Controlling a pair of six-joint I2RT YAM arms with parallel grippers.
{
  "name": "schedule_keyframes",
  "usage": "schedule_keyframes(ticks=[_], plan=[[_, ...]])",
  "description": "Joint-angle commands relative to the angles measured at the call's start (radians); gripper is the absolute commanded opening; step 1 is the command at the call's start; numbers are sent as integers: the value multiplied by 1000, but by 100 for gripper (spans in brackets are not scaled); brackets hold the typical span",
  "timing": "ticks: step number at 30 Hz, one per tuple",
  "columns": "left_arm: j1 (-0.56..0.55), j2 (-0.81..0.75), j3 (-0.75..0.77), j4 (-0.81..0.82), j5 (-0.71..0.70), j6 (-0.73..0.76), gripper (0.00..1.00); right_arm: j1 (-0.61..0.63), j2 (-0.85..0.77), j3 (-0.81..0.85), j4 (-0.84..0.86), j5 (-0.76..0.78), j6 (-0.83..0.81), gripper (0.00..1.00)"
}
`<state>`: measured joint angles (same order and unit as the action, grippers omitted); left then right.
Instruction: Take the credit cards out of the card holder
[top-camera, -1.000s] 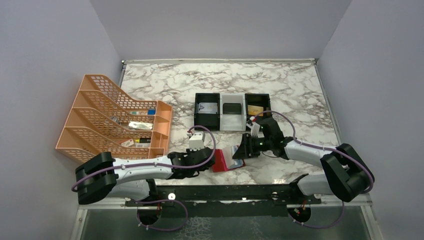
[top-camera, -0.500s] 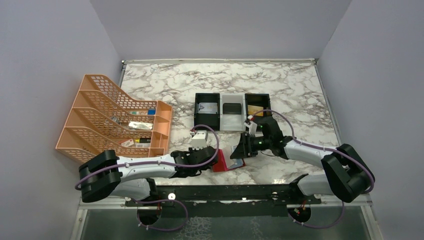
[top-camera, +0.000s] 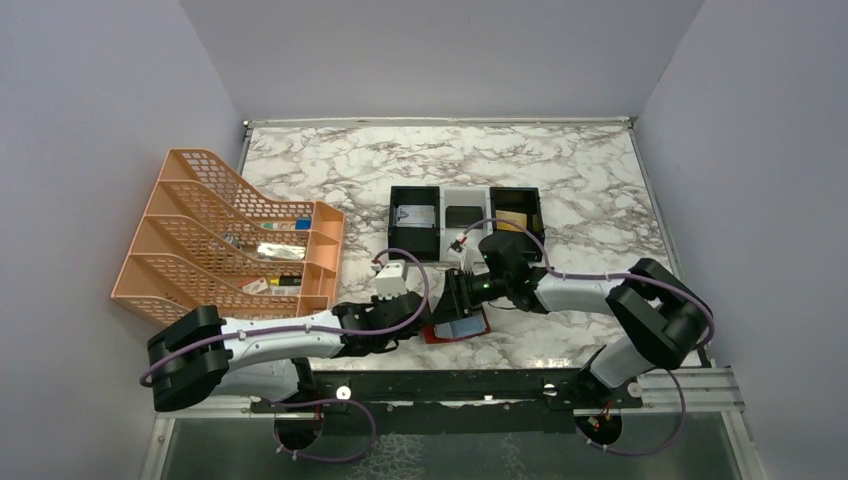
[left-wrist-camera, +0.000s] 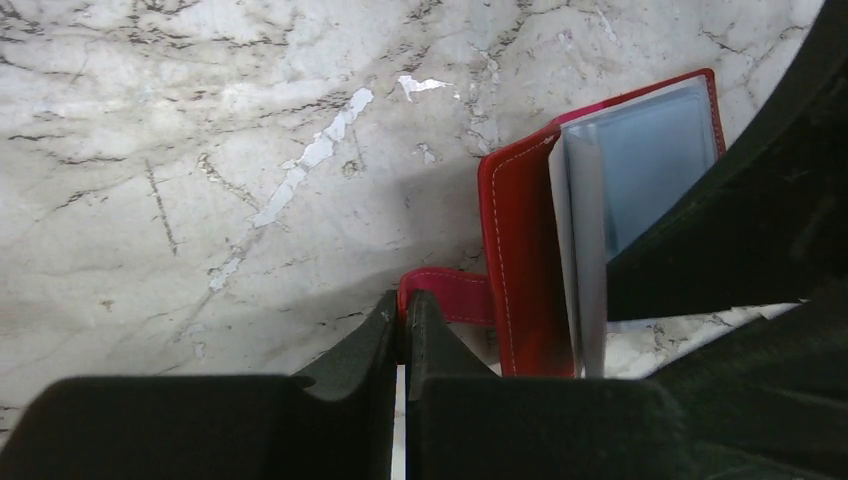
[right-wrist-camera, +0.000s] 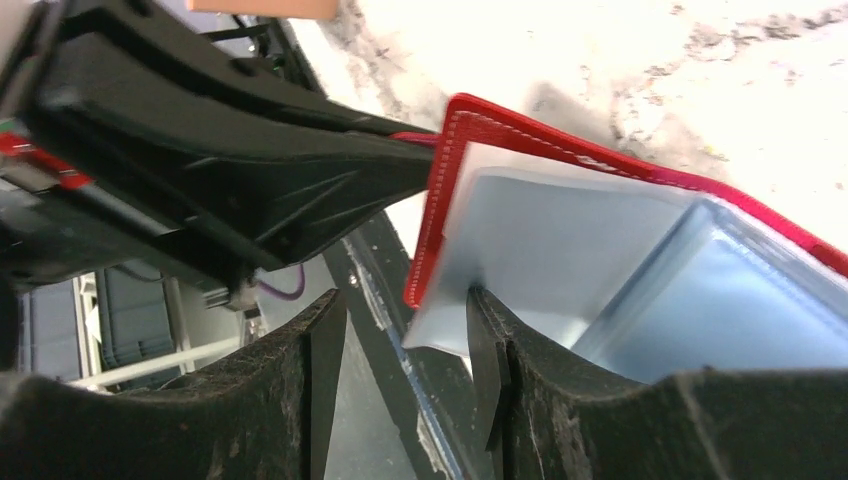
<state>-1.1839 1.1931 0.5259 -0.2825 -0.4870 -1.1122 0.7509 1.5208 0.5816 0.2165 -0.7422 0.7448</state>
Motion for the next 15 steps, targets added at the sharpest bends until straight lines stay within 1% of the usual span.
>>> schedule_keyframes(ticks=[1, 6, 8, 10, 12, 15], plan=[[13, -65, -36, 12, 8, -31, 11, 7, 74, -17, 122, 73, 80, 49], [13, -112, -53, 24, 13, -34, 38, 7, 107, -68, 181, 142, 149, 51], [14, -130, -59, 40, 16, -32, 52, 7, 104, -79, 182, 169, 160, 51], [14, -147, -66, 53, 14, -31, 63, 7, 89, -93, 177, 201, 170, 51], [14, -159, -76, 74, 13, -22, 71, 7, 68, -106, 166, 234, 178, 51], [15, -158, -89, 119, 20, -11, 75, 7, 32, -123, 142, 279, 180, 41]])
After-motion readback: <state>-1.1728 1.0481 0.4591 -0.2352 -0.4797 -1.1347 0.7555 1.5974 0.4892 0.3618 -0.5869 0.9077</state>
